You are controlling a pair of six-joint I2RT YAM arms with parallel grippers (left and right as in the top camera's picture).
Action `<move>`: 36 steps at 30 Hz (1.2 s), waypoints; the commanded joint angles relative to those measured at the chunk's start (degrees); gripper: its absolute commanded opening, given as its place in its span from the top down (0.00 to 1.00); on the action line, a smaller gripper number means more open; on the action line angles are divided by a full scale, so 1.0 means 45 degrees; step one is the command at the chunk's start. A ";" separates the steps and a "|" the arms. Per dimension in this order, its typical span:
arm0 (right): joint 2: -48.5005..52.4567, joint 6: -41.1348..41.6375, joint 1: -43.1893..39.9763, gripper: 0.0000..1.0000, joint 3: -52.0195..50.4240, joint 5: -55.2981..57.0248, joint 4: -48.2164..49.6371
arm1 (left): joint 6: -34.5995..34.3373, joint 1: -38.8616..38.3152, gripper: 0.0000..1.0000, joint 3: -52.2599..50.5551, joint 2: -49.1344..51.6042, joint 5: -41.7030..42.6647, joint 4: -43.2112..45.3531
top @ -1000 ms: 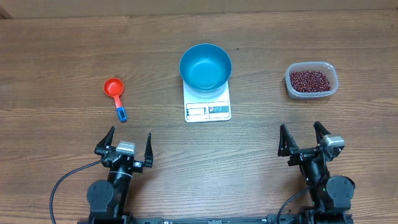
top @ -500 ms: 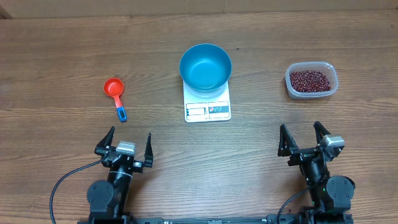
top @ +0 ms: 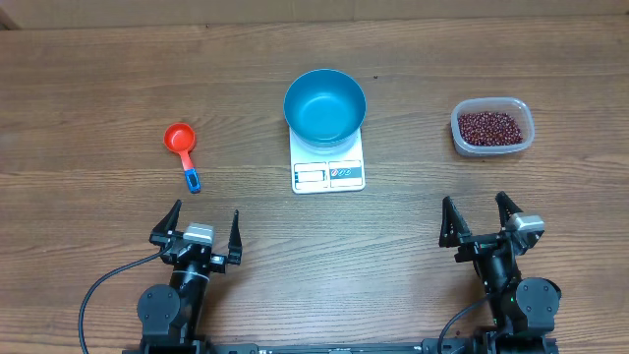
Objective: Scoop item into bowl and weigh 150g on scale
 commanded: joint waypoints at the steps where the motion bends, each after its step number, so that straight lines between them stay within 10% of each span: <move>1: -0.0136 0.0049 0.0063 0.00 -0.0136 0.0039 0.0063 | -0.0228 0.0126 0.00 -0.0063 -0.0155 -0.0131 -0.0015; 36: -0.0136 0.0044 0.0063 0.00 -0.0136 0.0039 0.0063 | -0.0282 0.0126 0.01 -0.0063 -0.0155 -0.0209 0.0219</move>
